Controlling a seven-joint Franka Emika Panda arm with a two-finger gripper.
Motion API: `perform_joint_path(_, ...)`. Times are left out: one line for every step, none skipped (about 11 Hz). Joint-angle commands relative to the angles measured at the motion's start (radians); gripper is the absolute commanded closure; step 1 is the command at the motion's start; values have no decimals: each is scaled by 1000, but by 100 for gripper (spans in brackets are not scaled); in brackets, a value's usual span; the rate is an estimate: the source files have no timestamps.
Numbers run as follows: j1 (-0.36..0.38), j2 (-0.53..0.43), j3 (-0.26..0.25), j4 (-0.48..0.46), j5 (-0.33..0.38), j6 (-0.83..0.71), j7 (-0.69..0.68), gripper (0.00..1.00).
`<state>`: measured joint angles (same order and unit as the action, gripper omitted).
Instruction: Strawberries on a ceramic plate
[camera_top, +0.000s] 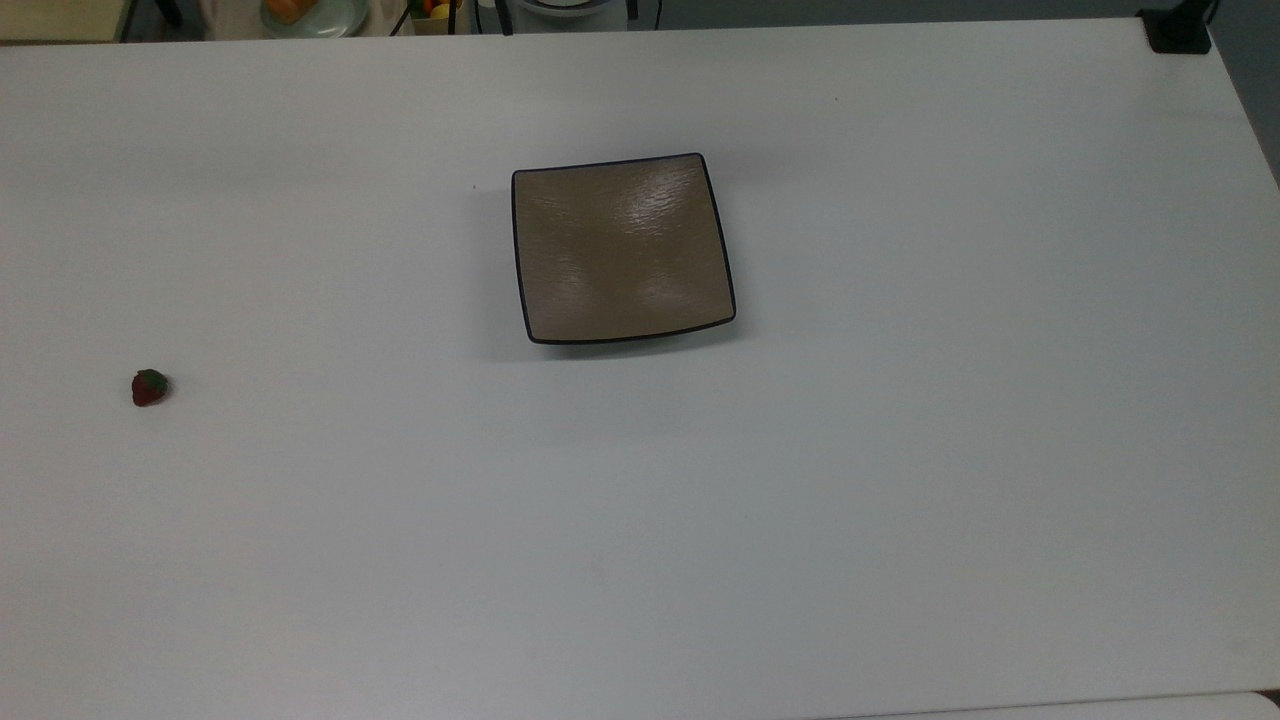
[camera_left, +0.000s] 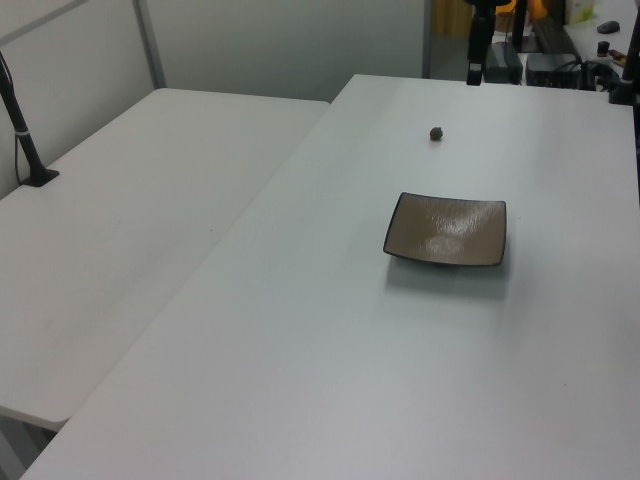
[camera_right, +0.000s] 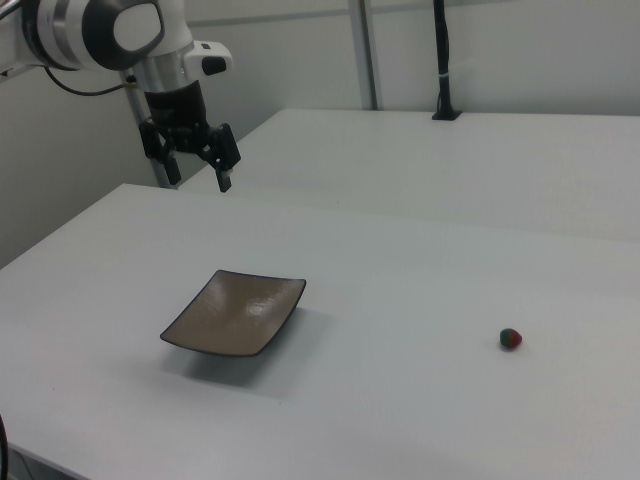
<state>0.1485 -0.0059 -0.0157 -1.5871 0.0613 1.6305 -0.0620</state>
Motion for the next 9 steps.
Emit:
perform_joint_path(10, -13, -27, -24, -6, 38, -2, 0)
perform_joint_path(11, -13, -26, -24, -5, 39, -2, 0)
perform_joint_path(11, -13, -27, -24, -5, 37, -1, 0)
perform_joint_path(11, -13, -26, -24, -5, 37, -1, 0)
perform_joint_path(11, -11, -27, -24, -5, 35, -1, 0)
perform_joint_path(11, -6, -27, -22, -5, 32, -2, 0)
perform_joint_path(6, -2, -27, -20, -5, 28, -2, 0)
perform_joint_path(-3, 12, -27, -13, 0, 22, -2, 0)
perform_joint_path(-3, 15, -27, -1, 2, 22, -1, 0)
